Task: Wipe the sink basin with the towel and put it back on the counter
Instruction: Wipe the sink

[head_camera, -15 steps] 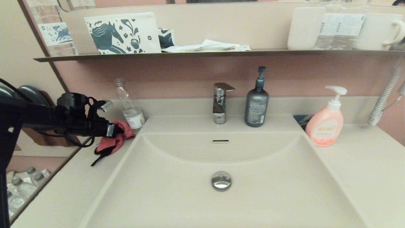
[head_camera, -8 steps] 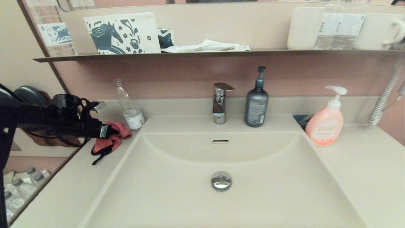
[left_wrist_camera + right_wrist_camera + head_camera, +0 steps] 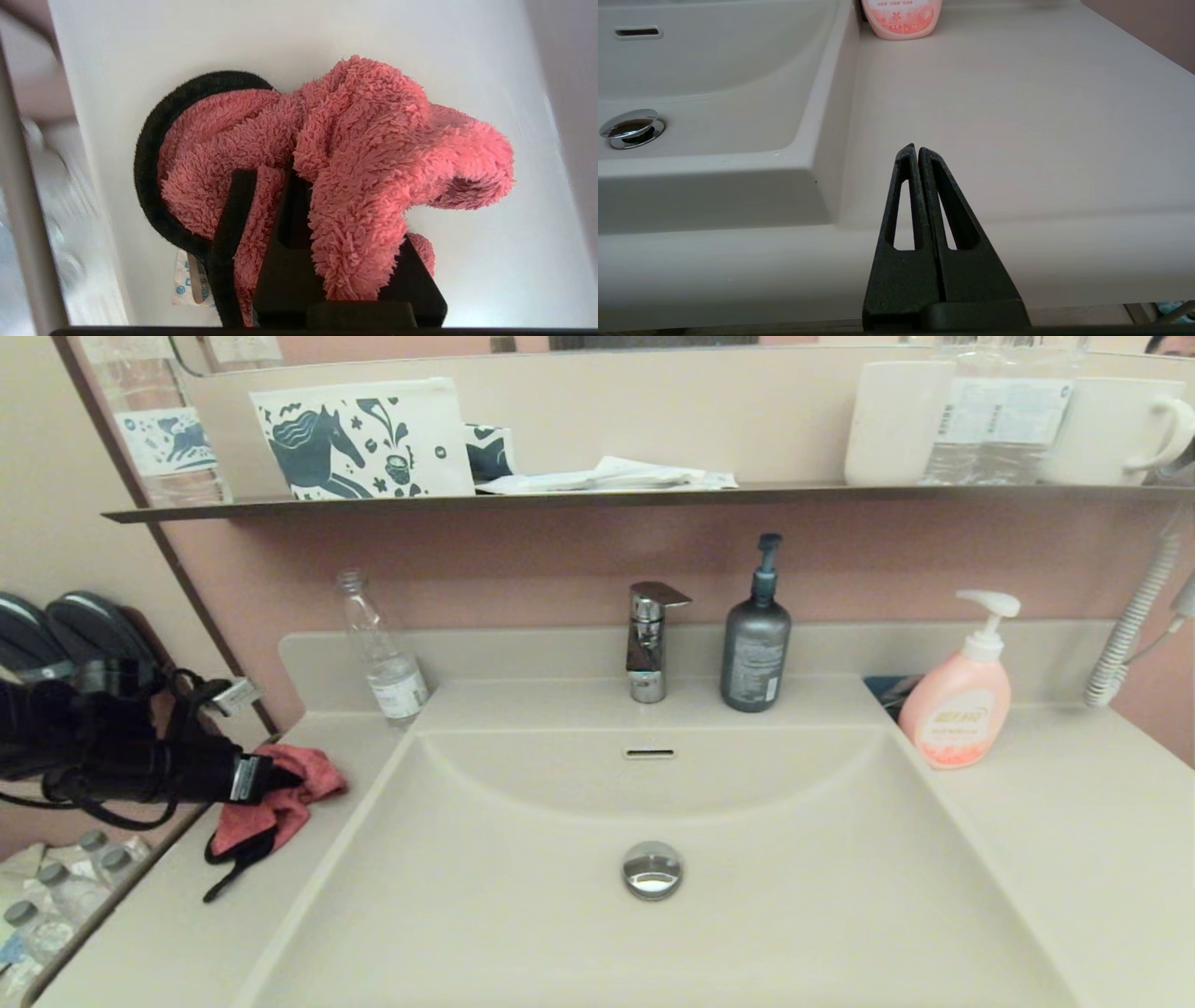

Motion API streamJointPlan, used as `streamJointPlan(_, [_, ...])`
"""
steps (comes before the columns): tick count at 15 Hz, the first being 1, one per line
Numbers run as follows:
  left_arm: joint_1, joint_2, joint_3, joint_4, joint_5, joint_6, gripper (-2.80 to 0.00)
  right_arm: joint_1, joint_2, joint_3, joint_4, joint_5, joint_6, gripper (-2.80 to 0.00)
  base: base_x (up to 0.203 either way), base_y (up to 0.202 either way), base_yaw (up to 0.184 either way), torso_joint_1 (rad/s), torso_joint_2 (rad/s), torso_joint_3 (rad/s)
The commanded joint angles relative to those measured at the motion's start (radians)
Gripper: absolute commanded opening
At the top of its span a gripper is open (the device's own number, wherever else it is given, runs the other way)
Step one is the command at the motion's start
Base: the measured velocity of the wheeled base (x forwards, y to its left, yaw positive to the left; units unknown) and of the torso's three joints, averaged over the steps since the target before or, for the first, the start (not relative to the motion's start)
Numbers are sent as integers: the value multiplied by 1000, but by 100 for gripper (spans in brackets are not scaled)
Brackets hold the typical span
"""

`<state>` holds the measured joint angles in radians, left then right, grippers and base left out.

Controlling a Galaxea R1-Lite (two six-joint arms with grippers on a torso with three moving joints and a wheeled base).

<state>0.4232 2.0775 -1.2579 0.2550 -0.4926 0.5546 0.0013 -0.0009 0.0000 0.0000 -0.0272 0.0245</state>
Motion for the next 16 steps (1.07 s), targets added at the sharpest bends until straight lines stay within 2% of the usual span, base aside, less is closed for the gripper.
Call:
streamJointPlan(1, [32, -71, 134, -2, 3, 12, -280, 0, 1, 0, 0, 0, 0, -280, 0, 0, 0, 0, 0, 0])
streamJointPlan(4, [69, -117, 288, -76, 4, 18, -280, 0, 1, 0, 0, 0, 0, -280, 0, 0, 0, 0, 0, 0])
streamJointPlan(7, [110, -158, 382, -129, 5, 19, -280, 0, 1, 0, 0, 0, 0, -280, 0, 0, 0, 0, 0, 0])
streamJointPlan(10, [150, -185, 409, -129, 5, 21, -280, 0, 1, 0, 0, 0, 0, -280, 0, 0, 0, 0, 0, 0])
streamJointPlan(12, [188, -186, 421, -129, 4, 61, -280, 0, 1, 0, 0, 0, 0, -280, 0, 0, 0, 0, 0, 0])
streamJointPlan(14, [191, -180, 414, -134, 1, 70, -280, 0, 1, 0, 0, 0, 0, -280, 0, 0, 0, 0, 0, 0])
streamJointPlan(16, [163, -183, 400, -133, -3, 67, -280, 0, 1, 0, 0, 0, 0, -280, 0, 0, 0, 0, 0, 0])
